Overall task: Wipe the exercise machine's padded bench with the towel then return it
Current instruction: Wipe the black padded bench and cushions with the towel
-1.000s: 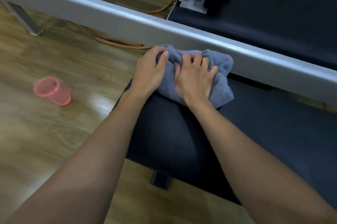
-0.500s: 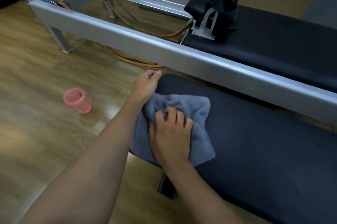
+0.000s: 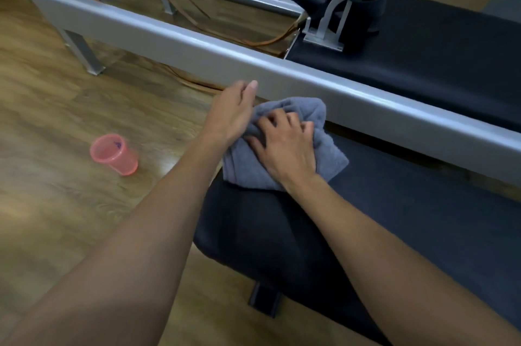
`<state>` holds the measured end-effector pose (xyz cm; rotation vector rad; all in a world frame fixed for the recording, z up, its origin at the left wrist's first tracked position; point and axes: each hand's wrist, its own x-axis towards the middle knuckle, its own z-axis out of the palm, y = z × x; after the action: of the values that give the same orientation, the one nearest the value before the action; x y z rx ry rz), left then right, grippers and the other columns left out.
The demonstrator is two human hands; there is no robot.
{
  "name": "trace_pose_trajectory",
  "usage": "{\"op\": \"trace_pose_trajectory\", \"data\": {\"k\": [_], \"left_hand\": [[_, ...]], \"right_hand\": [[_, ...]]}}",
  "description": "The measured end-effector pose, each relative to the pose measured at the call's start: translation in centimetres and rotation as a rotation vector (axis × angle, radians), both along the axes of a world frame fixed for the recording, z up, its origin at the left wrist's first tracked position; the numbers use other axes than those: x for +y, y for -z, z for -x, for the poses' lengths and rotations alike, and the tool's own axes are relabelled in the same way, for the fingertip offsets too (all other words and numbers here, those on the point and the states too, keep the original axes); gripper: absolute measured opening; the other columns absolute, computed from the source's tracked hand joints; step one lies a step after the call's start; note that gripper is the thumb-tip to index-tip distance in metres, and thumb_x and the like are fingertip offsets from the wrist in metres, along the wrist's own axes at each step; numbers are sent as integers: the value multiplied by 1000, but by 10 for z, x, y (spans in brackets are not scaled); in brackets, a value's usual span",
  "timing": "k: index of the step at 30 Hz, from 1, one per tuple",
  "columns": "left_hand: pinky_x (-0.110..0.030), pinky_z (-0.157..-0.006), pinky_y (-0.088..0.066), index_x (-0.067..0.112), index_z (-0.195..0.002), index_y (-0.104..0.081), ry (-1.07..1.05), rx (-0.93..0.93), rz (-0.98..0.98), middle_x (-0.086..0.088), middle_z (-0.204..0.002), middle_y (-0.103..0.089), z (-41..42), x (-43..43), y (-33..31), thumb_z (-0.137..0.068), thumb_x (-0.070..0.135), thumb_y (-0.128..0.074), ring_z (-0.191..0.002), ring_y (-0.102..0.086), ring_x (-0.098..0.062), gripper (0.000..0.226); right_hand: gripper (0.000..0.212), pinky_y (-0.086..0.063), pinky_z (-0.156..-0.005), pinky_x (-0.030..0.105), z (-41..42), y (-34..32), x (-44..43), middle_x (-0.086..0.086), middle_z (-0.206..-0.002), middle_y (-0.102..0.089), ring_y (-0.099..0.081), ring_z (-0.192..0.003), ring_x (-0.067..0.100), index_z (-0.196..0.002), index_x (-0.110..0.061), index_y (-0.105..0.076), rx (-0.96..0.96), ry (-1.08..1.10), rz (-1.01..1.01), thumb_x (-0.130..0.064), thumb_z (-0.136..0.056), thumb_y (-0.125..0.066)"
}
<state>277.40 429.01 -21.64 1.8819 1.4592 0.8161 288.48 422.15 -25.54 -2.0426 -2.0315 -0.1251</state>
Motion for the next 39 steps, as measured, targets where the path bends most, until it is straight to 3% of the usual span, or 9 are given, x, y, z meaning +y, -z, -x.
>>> {"op": "trace_pose_trajectory", "data": {"k": [5, 8, 11, 14, 17, 23, 33, 39], "left_hand": [[-27, -79, -36, 12, -113, -64, 66, 113, -62, -10, -110, -68, -1, -14, 3, -102, 34, -36, -104, -60, -24, 38], [-35, -88, -41, 8, -110, -65, 109, 162, -78, -15, -111, -69, -5, -35, 12, -103, 29, -34, -107, -60, -30, 39], [-41, -99, -41, 4, -111, -65, 116, 196, -125, -17, -115, -67, -14, -61, 19, -99, 35, -25, -110, -60, -30, 51], [-49, -116, -24, 11, -122, -60, 188, 447, -174, -12, -137, -57, -21, -70, 21, -97, 32, -21, -132, -47, -26, 50], [-51, -118, -1, 18, -142, -41, 185, 678, -197, -3, -155, -35, -23, -70, 26, -98, 23, -34, -146, -24, -22, 45], [-49, -120, -7, 12, -147, -34, 115, 682, -194, -8, -157, -31, -37, -59, 32, -99, 18, -32, -147, -21, -26, 49], [-50, -118, -10, 1, -143, -39, 59, 698, -228, -16, -152, -39, -73, -85, 42, -98, 20, -32, -145, -27, -30, 50], [-44, -119, -4, 3, -143, -42, 97, 610, -224, -14, -151, -41, -193, -146, 42, -103, 34, -18, -144, -29, -26, 56]], "right_hand": [[53, -29, -87, 45, 5, -5, 28, 4, -132, -50, -44, -117, 25, -128, -26, -48, 36, 130, 43, -50, -89, -22], [40, -26, -93, 43, 7, -6, 2, 4, -138, -46, -38, -125, 23, -127, -23, -49, 63, 123, 64, -40, -95, -33], [45, -21, -99, 43, 4, -11, -37, 5, -149, -35, -30, -135, 23, -138, -23, -39, 117, 130, 122, -40, -97, -35], [45, -19, -104, 49, -16, -23, -58, 3, -158, -26, -22, -143, 22, -142, -28, -39, 201, 159, 185, -41, -99, -34], [48, -21, -105, 53, -32, -22, -68, 2, -159, -24, -17, -146, 20, -146, -32, -35, 52, 48, 126, -45, -101, -31], [50, -5, -115, 56, -39, -11, -50, 0, -161, -20, -9, -148, 19, -151, -29, -27, 102, 73, 147, -44, -103, -20], [48, -4, -113, 63, -80, -13, -70, -1, -158, -27, -13, -147, 20, -146, -26, -36, 125, 37, 169, -42, -103, -23], [65, -25, -107, 58, -189, -14, -135, -2, -149, -43, -30, -142, 19, -136, -26, -47, 130, 150, 115, -46, -90, -6]]}}
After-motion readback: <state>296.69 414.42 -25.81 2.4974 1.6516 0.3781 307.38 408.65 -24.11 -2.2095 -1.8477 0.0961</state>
